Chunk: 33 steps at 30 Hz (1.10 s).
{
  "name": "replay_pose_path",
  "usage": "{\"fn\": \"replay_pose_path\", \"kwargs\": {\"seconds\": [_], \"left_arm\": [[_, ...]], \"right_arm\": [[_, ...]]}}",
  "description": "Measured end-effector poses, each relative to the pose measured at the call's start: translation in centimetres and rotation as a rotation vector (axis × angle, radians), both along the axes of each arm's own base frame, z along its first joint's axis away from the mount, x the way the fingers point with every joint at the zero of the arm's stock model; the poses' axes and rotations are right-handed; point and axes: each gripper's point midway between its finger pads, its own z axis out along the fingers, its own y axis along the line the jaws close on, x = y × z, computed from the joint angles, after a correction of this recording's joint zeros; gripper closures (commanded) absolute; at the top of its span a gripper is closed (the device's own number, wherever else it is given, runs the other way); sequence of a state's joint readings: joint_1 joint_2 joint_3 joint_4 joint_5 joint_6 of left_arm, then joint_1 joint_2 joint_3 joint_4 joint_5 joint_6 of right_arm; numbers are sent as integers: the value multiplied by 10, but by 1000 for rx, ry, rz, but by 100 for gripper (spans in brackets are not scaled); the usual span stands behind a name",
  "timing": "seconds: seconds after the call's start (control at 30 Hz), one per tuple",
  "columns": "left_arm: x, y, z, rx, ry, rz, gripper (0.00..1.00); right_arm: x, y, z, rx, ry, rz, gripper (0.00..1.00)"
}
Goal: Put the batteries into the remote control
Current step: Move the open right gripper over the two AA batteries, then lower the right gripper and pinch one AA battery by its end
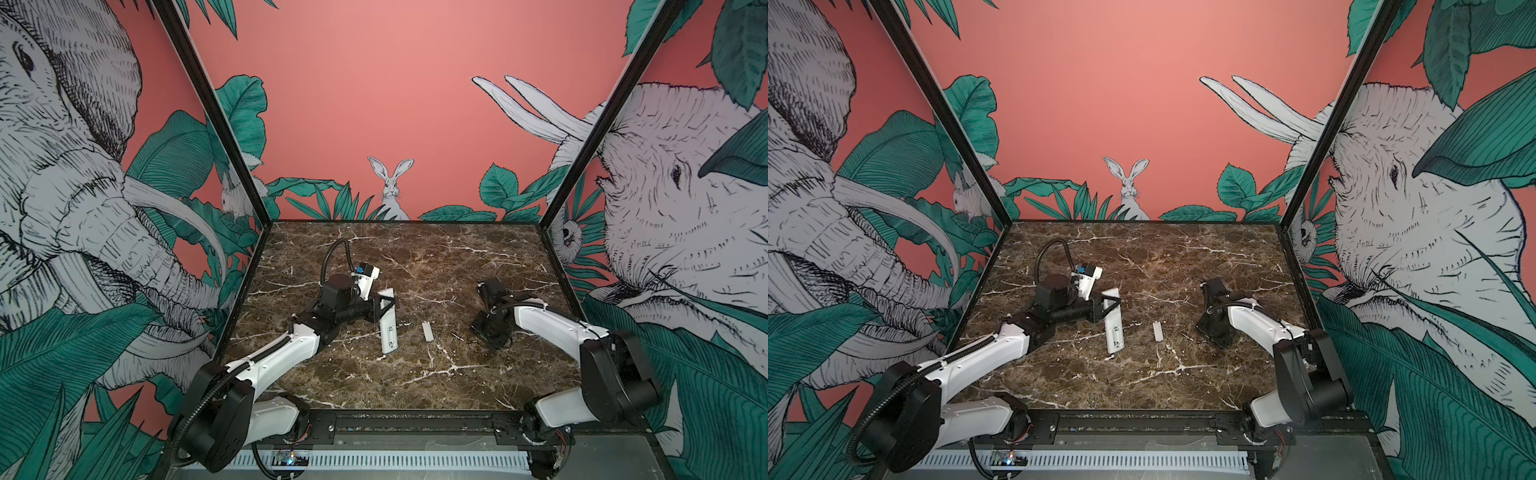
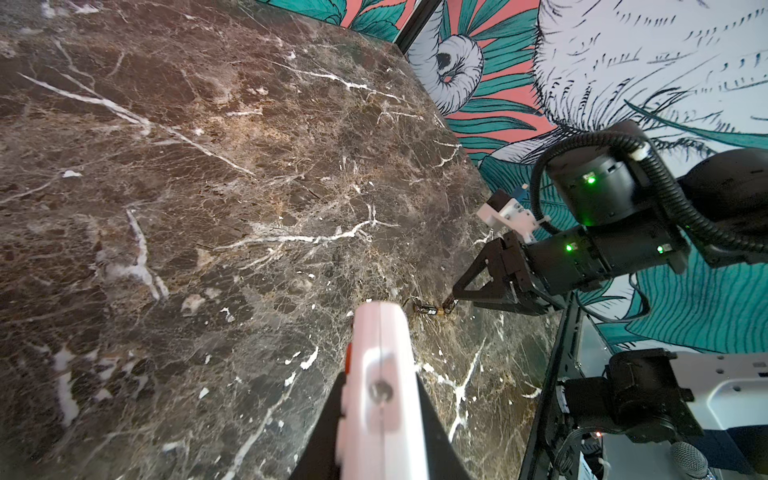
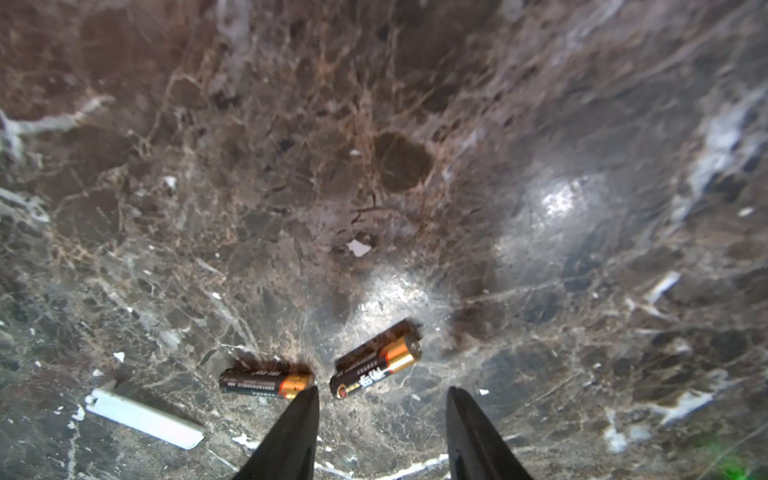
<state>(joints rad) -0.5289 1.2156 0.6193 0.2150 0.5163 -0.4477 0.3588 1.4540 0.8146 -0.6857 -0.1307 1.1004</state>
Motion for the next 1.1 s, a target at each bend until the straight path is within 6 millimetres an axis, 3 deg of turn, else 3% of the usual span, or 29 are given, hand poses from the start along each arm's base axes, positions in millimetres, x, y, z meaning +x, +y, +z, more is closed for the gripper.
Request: {"fn": "replay_pose_path", "kwargs": {"seconds": [0.67,1.1], "left_arm": [[-1,6,-2,6,-4,12,100],[2,10,-2,11,-10,24,100]], "right_arm": [[0,-3,-17,-36,41,7,50],[-1,-3,-20,-62,40,31,64]]}}
